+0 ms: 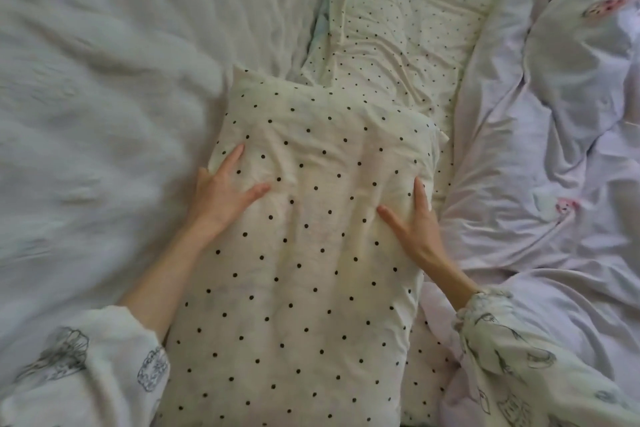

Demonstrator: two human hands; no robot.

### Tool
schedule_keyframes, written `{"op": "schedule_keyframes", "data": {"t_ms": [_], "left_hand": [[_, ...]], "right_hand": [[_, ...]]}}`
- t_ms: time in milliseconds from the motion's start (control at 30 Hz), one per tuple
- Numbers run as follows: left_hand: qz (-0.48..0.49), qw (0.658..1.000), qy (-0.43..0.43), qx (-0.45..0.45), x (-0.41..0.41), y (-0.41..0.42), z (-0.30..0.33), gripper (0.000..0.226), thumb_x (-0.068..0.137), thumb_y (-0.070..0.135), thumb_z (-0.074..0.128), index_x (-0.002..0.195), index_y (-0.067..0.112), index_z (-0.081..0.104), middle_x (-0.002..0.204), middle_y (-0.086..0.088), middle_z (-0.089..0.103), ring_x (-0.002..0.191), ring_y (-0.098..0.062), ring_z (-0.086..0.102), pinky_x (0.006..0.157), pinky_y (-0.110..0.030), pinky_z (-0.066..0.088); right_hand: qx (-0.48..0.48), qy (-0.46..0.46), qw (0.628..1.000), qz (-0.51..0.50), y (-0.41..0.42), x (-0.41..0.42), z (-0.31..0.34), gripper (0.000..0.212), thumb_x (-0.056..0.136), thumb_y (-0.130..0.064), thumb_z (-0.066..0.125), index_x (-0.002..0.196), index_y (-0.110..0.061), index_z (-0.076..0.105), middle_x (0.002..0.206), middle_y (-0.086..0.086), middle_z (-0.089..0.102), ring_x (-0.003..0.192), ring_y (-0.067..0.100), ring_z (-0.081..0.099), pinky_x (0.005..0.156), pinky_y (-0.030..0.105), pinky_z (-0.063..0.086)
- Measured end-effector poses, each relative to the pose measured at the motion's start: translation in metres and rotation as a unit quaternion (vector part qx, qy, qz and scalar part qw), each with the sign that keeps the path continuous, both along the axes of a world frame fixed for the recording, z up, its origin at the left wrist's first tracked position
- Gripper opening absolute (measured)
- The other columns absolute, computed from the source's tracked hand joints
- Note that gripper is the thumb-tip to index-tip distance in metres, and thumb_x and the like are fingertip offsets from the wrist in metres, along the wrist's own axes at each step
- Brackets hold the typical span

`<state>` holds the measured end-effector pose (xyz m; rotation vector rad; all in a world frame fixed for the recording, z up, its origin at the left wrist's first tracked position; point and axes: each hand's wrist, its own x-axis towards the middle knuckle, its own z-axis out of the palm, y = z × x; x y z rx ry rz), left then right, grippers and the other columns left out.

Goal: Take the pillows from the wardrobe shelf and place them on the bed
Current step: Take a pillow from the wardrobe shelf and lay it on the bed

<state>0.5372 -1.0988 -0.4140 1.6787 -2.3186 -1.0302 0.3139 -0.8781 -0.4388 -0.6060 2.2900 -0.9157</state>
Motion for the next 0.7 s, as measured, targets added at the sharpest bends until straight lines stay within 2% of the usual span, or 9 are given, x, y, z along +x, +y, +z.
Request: {"op": "schedule_keyframes", "data": {"t_ms": [133,267,367,433,500,567,633,700], "left_hand": [[-0.014,0.999,-0.027,0.012,-0.01,-0.028,-0.063,0.08,0.07,0.068,0.057,0.138,0.052,0.017,0.139,-0.016,0.038,0.128,-0.031,0.037,0.103,-0.04,0.032],[-0.055,0.995,-0.028,0.077,-0.009,-0.033,-0.115,0.083,0.075,0.062,0.057,0.143,0.041,0.016,0.15,-0.013,0.025,0.139,-0.025,0.022,0.11,-0.038,0.021],[0.006,0.991,0.007,0.132,0.006,-0.02,-0.132,0.099,0.062,0.075,0.059,0.142,0.046,0.009,0.153,-0.008,0.017,0.136,-0.023,0.028,0.111,-0.038,0.023],[0.055,0.988,0.012,0.147,0.007,-0.016,-0.131,0.108,0.056,0.078,0.062,0.142,0.045,0.006,0.154,-0.003,0.019,0.136,-0.022,0.03,0.112,-0.042,0.025],[0.072,0.988,0.031,0.135,-0.003,-0.02,-0.122,0.107,0.06,0.067,0.069,0.145,0.034,0.013,0.152,-0.005,0.026,0.136,-0.023,0.031,0.111,-0.042,0.027],[0.057,0.993,0.068,0.082,-0.02,-0.027,-0.106,0.096,0.064,0.056,0.073,0.143,0.027,0.025,0.146,-0.007,0.035,0.133,-0.024,0.035,0.11,-0.041,0.03],[0.045,0.995,0.084,0.014,-0.033,-0.03,-0.09,0.086,0.069,0.052,0.07,0.141,0.028,0.029,0.142,-0.008,0.036,0.131,-0.024,0.035,0.108,-0.035,0.027],[0.049,0.995,0.088,-0.024,-0.038,-0.03,-0.08,0.081,0.073,0.052,0.066,0.141,0.032,0.028,0.137,-0.009,0.035,0.129,-0.024,0.033,0.102,-0.034,0.028]], "right_hand": [[0.031,0.02,0.999,-0.026,-0.017,-0.003,-0.057,0.084,0.08,-0.057,0.058,0.146,-0.034,0.011,0.145,0.011,0.036,0.131,0.029,0.035,0.103,0.041,0.031],[0.083,0.043,0.995,-0.027,-0.017,0.003,-0.103,0.067,0.087,-0.043,0.055,0.144,-0.032,0.023,0.142,0.015,0.034,0.129,0.03,0.033,0.104,0.041,0.028],[0.087,0.039,0.995,-0.031,-0.006,0.014,-0.116,0.065,0.088,-0.045,0.052,0.144,-0.037,0.019,0.149,0.01,0.024,0.133,0.027,0.028,0.106,0.042,0.026],[0.088,0.009,0.995,-0.054,-0.003,0.019,-0.114,0.069,0.087,-0.048,0.052,0.145,-0.036,0.016,0.148,0.011,0.027,0.133,0.028,0.03,0.105,0.042,0.027],[0.083,-0.047,0.993,-0.068,-0.004,0.02,-0.108,0.075,0.084,-0.05,0.055,0.146,-0.033,0.017,0.143,0.012,0.035,0.129,0.029,0.036,0.102,0.04,0.031],[0.049,-0.078,0.994,-0.067,-0.009,0.018,-0.099,0.079,0.079,-0.05,0.062,0.144,-0.029,0.022,0.136,0.007,0.039,0.125,0.026,0.038,0.1,0.038,0.033],[0.022,-0.075,0.993,-0.089,-0.015,0.016,-0.09,0.082,0.076,-0.048,0.067,0.143,-0.031,0.024,0.128,0.003,0.036,0.125,0.023,0.035,0.099,0.034,0.029],[0.014,-0.052,0.993,-0.105,-0.016,0.014,-0.086,0.085,0.076,-0.045,0.069,0.144,-0.03,0.021,0.133,0.007,0.035,0.129,0.025,0.033,0.101,0.034,0.027]]}}
